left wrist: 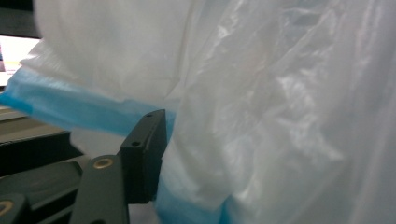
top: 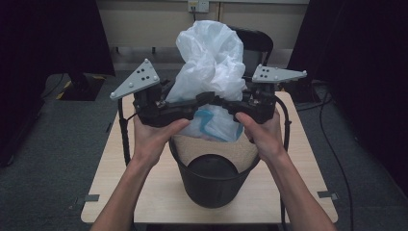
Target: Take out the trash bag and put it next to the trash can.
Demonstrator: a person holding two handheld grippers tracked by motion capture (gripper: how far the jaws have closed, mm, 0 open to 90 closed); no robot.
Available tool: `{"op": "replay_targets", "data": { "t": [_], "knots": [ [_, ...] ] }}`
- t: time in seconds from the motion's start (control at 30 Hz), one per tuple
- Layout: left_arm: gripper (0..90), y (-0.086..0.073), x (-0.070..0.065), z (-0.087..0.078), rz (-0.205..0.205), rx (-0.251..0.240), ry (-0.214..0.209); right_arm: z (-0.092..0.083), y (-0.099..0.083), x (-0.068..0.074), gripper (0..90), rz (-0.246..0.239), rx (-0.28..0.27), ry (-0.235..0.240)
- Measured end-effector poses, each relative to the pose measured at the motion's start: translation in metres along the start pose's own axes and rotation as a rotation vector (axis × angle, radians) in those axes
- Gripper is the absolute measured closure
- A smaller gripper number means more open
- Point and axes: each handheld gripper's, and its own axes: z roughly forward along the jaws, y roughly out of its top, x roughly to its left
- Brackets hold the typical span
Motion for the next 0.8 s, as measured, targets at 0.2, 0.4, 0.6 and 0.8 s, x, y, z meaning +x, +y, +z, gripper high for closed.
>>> {"op": "replay_targets", "data": {
  "t": [0.2,0.4,0.6,0.8],
  "knots": [
    [36.9,-0.006,0.005,0.0,-0.013,0.007,0.021,-0.002,0.007,-0.006,88.0,0.006,-0.028,-0.022],
    [36.5,-0.011,0.008,0.002,-0.002,0.023,0.046,-0.004,0.008,-0.015,88.1,0.025,-0.054,-0.038],
    [35.5,-0.017,0.013,0.005,-0.019,0.047,0.062,-0.007,0.012,-0.028,88.1,0.054,-0.088,-0.06],
    [34.5,-0.024,0.02,0.011,-0.042,0.079,0.063,-0.007,0.012,-0.043,88.1,0.074,-0.088,-0.088]
  ]
}}
